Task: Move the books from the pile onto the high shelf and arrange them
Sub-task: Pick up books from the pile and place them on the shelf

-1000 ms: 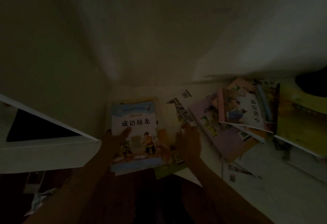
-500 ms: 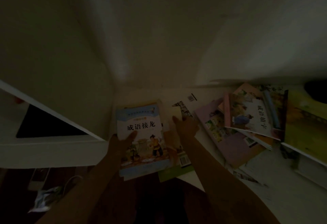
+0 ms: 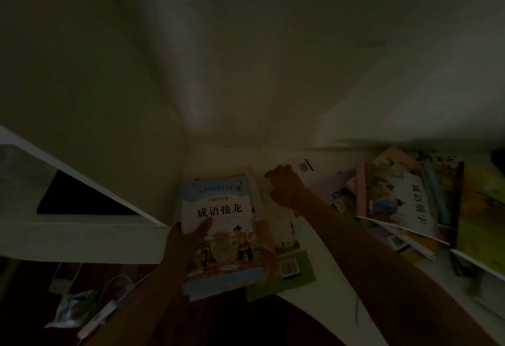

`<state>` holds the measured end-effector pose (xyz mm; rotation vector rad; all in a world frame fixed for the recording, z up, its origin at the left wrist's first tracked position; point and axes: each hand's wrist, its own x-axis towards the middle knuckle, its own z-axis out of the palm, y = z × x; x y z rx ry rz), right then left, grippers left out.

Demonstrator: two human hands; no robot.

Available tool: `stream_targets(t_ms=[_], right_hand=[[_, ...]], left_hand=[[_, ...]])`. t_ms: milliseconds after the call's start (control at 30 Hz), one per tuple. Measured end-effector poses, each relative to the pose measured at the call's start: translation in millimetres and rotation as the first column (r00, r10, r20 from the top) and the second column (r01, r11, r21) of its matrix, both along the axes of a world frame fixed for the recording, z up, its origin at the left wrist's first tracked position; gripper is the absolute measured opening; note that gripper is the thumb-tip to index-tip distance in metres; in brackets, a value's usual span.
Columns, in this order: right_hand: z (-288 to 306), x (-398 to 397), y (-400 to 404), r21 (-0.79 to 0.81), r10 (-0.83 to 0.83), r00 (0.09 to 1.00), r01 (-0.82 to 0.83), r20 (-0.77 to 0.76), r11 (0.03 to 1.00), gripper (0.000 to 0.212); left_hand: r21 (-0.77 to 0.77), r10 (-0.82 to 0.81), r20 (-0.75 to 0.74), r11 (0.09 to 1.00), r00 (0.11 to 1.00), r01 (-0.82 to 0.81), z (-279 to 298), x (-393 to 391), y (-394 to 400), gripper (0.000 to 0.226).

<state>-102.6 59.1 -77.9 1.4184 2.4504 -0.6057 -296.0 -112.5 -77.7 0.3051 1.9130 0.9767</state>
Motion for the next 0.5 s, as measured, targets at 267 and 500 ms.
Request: stream_targets(t_ms=[267,500], right_hand=[[24,64,-22,-0.383,-0.471,0.873,0.395,-0.126,0.835,0.048],[48,111,-64,-0.339,-0.650,0.637,0.555,-0.415,0.760,0.017]], left_hand=[[0.024,-0.024,0.029,0.999,0.999,0.024,9,-15,0,0.059],[0.008,-0.113,-0.036,0.994,0.993,0.113,18,-13,4,0.057]])
